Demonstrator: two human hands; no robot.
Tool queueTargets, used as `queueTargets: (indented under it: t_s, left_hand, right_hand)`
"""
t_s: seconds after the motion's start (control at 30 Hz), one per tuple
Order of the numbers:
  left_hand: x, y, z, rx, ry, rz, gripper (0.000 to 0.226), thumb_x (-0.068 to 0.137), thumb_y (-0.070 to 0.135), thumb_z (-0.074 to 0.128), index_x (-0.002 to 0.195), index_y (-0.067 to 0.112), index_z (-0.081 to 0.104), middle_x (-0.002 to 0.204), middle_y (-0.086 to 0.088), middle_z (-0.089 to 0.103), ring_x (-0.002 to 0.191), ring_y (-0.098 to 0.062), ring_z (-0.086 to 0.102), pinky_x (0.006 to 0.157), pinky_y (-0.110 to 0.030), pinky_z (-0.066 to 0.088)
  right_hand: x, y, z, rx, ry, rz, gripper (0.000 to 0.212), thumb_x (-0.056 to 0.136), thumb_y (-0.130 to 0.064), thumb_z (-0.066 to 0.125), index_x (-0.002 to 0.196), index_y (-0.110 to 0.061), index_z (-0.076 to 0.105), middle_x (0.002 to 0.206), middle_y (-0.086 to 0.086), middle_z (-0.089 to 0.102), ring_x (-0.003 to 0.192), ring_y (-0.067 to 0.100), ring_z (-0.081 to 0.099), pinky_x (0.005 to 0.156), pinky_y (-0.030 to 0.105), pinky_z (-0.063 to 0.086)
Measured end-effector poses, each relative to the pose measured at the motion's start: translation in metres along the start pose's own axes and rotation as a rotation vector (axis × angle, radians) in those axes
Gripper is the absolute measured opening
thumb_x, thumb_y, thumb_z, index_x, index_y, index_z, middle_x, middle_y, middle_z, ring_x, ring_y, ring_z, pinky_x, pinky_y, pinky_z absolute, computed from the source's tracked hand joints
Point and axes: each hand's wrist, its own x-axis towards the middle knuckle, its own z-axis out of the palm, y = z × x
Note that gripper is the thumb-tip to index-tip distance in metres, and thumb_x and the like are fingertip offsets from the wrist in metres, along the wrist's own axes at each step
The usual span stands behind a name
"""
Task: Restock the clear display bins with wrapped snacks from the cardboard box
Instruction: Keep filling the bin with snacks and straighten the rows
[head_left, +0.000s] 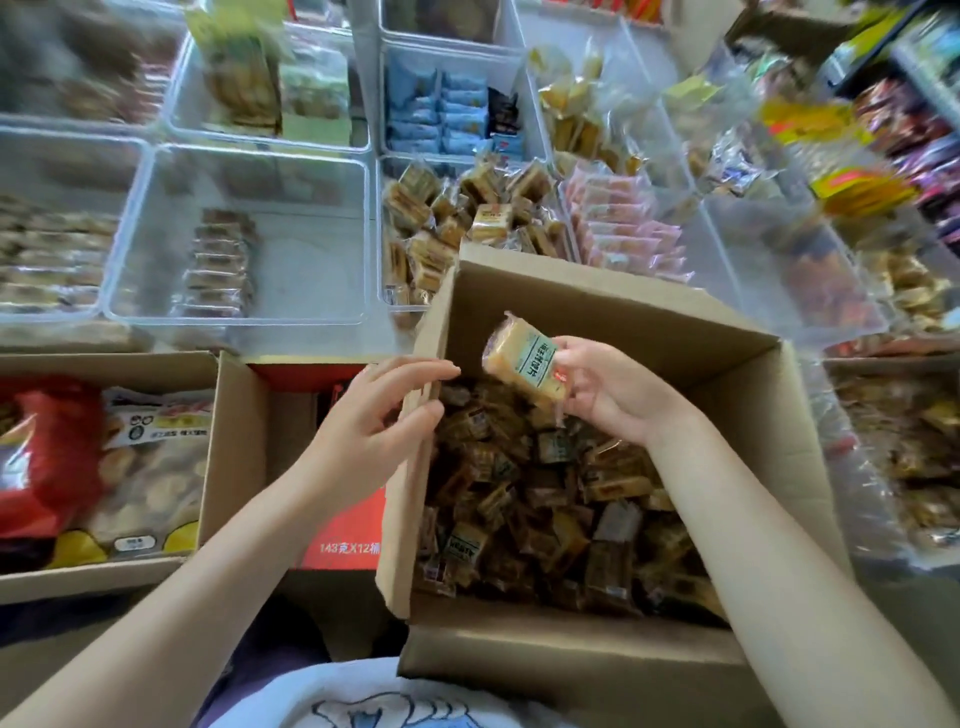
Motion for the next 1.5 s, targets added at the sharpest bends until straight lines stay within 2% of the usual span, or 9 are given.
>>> queueTargets:
  t_s: [0.27, 0.43, 0.57, 0.73, 0.83, 1.0, 1.17, 1.3, 1.5]
  left_hand:
    - [0.012, -0.006, -0.071, -0.162, 0.064, -0.105, 0.021, 0.102, 0.015, 0.056, 0.107, 0.028, 0.071, 0.103, 0.011, 0.074, 0.088, -0.010, 0.071, 0.083, -0.020, 0.052]
    - [0.017, -0.078, -0.182, -0.130, 0.181, -0.319, 0.020, 0.101, 0.028, 0.057, 0.092, 0.025, 0.074, 0.088, -0.001, 0.076, 0.078, -0.022, 0.072, 0.085, -0.041, 0.057]
    - [0.021, -0.148, -0.289, 0.138, 0.299, -0.453, 0.025, 0.102, 0.027, 0.053, 0.090, 0.020, 0.073, 0.086, 0.004, 0.072, 0.086, -0.020, 0.068, 0.078, -0.036, 0.049]
    - [0.027, -0.223, -0.394, 0.568, 0.334, -0.547, 0.032, 0.099, 0.033, 0.053, 0.118, 0.012, 0.068, 0.116, -0.012, 0.065, 0.113, -0.033, 0.059, 0.094, -0.042, 0.046]
    - [0.028, -0.262, -0.431, 0.778, 0.298, -0.541, 0.040, 0.094, 0.040, 0.049, 0.114, 0.011, 0.069, 0.111, -0.013, 0.063, 0.105, -0.037, 0.060, 0.086, -0.048, 0.051]
    - [0.023, -0.295, -0.448, 0.785, 0.292, -0.572, 0.051, 0.087, 0.046, 0.044, 0.113, 0.010, 0.068, 0.132, -0.016, 0.057, 0.119, -0.036, 0.053, 0.089, -0.047, 0.048]
    - [0.027, -0.305, -0.447, 0.779, 0.273, -0.575, 0.054, 0.091, 0.049, 0.043, 0.127, 0.014, 0.064, 0.149, -0.015, 0.047, 0.136, -0.031, 0.042, 0.095, -0.044, 0.049]
    - [0.029, -0.310, -0.446, 0.812, 0.251, -0.577, 0.056, 0.086, 0.050, 0.043, 0.116, 0.012, 0.071, 0.141, -0.015, 0.055, 0.128, -0.031, 0.051, 0.078, -0.040, 0.056]
    - [0.031, -0.313, -0.444, 0.772, 0.287, -0.566, 0.052, 0.085, 0.046, 0.042, 0.103, 0.010, 0.074, 0.133, -0.015, 0.061, 0.123, -0.031, 0.054, 0.071, -0.038, 0.056]
  right_hand:
    - [0.018, -0.054, 0.104, 0.241, -0.296, -0.127, 0.037, 0.099, -0.012, 0.047, 0.135, -0.004, 0.048, 0.116, 0.018, 0.066, 0.096, 0.027, 0.068, 0.077, 0.035, 0.060]
    - [0.110, -0.078, 0.198, -0.387, 0.008, -0.130, 0.025, 0.097, -0.014, 0.057, 0.122, -0.010, 0.053, 0.105, 0.018, 0.069, 0.074, 0.021, 0.062, 0.058, 0.028, 0.048]
    - [0.203, -0.080, 0.285, -0.732, 0.114, -0.149, 0.021, 0.095, -0.022, 0.062, 0.113, -0.016, 0.056, 0.089, 0.008, 0.072, 0.061, 0.015, 0.059, 0.053, 0.028, 0.043]
    - [0.294, -0.077, 0.379, -0.674, 0.147, -0.099, 0.024, 0.095, -0.020, 0.063, 0.116, -0.012, 0.057, 0.092, 0.012, 0.071, 0.061, 0.020, 0.058, 0.047, 0.028, 0.041]
    - [0.339, -0.076, 0.415, -0.702, 0.128, -0.106, 0.025, 0.092, -0.018, 0.066, 0.115, -0.015, 0.056, 0.102, 0.010, 0.071, 0.069, 0.021, 0.064, 0.056, 0.033, 0.052]
    - [0.411, -0.087, 0.455, -1.063, 0.175, -0.294, 0.029, 0.088, -0.016, 0.069, 0.115, -0.021, 0.063, 0.104, -0.007, 0.067, 0.095, 0.012, 0.062, 0.085, 0.027, 0.050]
    - [0.483, -0.087, 0.489, -1.405, 0.185, -0.456, 0.025, 0.096, -0.018, 0.061, 0.121, -0.020, 0.060, 0.108, -0.002, 0.067, 0.094, 0.018, 0.060, 0.080, 0.030, 0.049]
    - [0.535, -0.064, 0.504, -1.718, 0.153, -0.464, 0.021, 0.096, -0.008, 0.051, 0.114, -0.018, 0.057, 0.110, 0.007, 0.063, 0.101, 0.031, 0.062, 0.075, 0.039, 0.052]
    - [0.562, -0.031, 0.508, -1.542, 0.088, -0.307, 0.032, 0.099, -0.007, 0.049, 0.130, -0.014, 0.057, 0.155, 0.022, 0.029, 0.113, 0.039, 0.060, 0.089, 0.040, 0.052]
